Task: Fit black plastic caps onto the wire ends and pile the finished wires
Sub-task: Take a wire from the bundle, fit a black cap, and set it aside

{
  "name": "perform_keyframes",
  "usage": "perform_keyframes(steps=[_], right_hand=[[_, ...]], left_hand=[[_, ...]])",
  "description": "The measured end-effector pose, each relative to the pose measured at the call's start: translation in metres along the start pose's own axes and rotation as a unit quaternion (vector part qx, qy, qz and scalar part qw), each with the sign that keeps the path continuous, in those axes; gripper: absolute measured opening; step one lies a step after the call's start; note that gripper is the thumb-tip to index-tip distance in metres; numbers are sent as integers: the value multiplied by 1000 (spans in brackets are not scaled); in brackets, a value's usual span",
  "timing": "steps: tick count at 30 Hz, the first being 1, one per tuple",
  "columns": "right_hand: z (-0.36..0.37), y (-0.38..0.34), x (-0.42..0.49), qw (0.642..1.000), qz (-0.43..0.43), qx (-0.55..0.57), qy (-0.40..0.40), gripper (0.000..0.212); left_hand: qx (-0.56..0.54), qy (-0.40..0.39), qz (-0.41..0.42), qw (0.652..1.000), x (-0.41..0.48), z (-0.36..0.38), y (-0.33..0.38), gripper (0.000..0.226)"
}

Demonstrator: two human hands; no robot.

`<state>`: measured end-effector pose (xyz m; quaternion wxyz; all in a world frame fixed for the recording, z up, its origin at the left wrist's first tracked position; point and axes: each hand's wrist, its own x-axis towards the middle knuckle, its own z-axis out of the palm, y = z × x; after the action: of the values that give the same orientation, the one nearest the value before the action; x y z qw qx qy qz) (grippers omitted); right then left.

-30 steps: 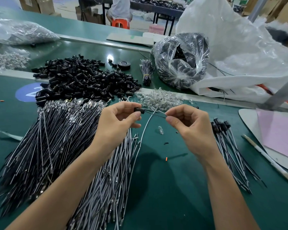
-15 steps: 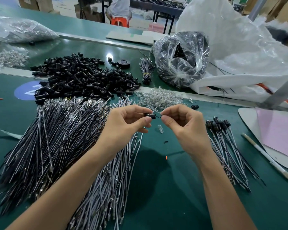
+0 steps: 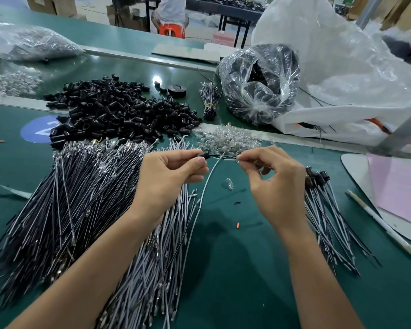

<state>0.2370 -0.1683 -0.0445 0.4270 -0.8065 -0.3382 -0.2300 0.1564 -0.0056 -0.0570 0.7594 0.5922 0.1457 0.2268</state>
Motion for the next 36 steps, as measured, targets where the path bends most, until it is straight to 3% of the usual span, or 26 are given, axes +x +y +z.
perform_keyframes(steps=[16,36], right_hand=[[2,-3,0,1000,-16,-12,-1,11],[3,-3,0,999,-12,27,12,16]], left_hand=[[63,-26,20,997,-1,3,0,22],[63,-30,28,997,-1,4,1,20]])
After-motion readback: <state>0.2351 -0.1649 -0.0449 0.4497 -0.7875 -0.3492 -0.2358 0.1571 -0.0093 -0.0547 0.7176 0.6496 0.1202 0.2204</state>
